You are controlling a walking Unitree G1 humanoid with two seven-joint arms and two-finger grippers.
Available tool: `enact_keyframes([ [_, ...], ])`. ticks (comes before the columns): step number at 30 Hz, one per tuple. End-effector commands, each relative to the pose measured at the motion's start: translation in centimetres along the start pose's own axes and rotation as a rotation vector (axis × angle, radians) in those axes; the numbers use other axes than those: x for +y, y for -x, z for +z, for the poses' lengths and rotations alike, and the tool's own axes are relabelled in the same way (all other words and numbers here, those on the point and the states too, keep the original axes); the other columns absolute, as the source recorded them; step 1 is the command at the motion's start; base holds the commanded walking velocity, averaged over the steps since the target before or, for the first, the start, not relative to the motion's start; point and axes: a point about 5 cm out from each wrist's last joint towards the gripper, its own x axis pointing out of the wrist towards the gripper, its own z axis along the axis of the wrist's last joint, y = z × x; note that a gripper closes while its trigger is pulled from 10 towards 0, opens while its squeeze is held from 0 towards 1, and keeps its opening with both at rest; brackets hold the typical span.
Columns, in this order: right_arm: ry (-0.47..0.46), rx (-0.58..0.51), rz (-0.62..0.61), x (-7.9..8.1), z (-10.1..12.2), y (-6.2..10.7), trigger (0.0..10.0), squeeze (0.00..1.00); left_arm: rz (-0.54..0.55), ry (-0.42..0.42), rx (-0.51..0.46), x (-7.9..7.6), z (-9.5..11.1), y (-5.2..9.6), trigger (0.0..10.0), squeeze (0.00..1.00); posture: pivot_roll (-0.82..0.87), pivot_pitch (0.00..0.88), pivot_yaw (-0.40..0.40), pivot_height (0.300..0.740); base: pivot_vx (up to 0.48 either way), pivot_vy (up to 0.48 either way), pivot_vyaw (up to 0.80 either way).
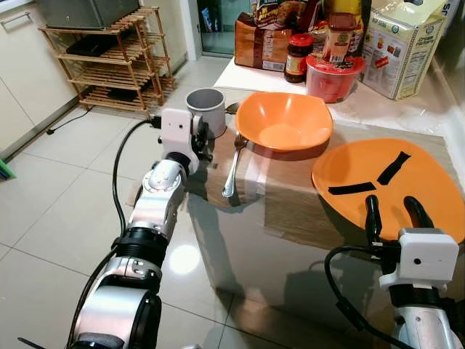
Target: Setting the table
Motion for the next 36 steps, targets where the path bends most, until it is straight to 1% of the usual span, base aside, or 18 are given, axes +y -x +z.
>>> enact_keyframes([
  [1, 0.001, -0.003, 0.009, 0.2, -0.2, -0.2, 10.0, 0.0, 0.004, -0.013, -0.015, 0.2, 0.5, -0.1, 0.0, 0.0, -0.08, 0.0, 0.083, 0.74, 0.0, 0.0, 0.0],
  [7, 0.002, -0.005, 0.014, 0.3, -0.4, -0.4, 10.0, 0.0, 0.001, -0.013, -0.024, 0.2, 0.8, -0.1, 0.0, 0.0, -0.08, 0.0, 0.08, 0.74, 0.0, 0.0, 0.0],
  [11, 0.002, -0.012, 0.016, 0.3, -0.3, -0.6, 10.0, 0.0, 0.004, -0.019, -0.049, 0.3, 1.1, 0.0, 0.0, 0.0, -0.08, 0.0, 0.079, 0.74, 0.0, 0.0, 0.0],
  [20, 0.001, -0.034, 0.017, 0.4, 0.9, -0.9, 10.0, 0.0, -0.004, -0.03, -0.075, 0.1, 1.5, 0.1, 0.0, 0.0, -0.07, 0.0, 0.075, 0.74, 0.0, 0.0, 0.0],
  [23, 0.001, -0.039, 0.018, 0.5, 1.2, -0.9, 10.0, 0.0, -0.009, -0.037, -0.098, 0.1, 1.8, 0.1, 0.0, 0.0, -0.07, 0.0, 0.074, 0.74, 0.0, 0.0, 0.0],
  [24, 0.001, -0.04, 0.02, 0.6, 1.3, -1.0, 10.0, 0.0, -0.016, -0.04, -0.126, 0.1, 2.2, 0.2, 0.0, 0.0, -0.07, 0.0, 0.071, 0.74, 0.0, 0.0, 0.0],
  [26, 0.001, -0.04, 0.021, 0.6, 1.4, -1.1, 10.0, 0.0, -0.023, -0.047, -0.152, 0.0, 2.6, 0.3, 0.0, 0.0, -0.06, 0.0, 0.07, 0.74, 0.0, 0.0, 0.0],
  [36, 0.003, -0.043, 0.025, 0.8, 1.4, -1.8, 10.0, 0.0, -0.022, -0.053, -0.226, -0.1, 3.3, 1.2, 0.0, 0.0, -0.05, 0.0, 0.066, 0.74, 0.0, 0.0, 0.0],
])
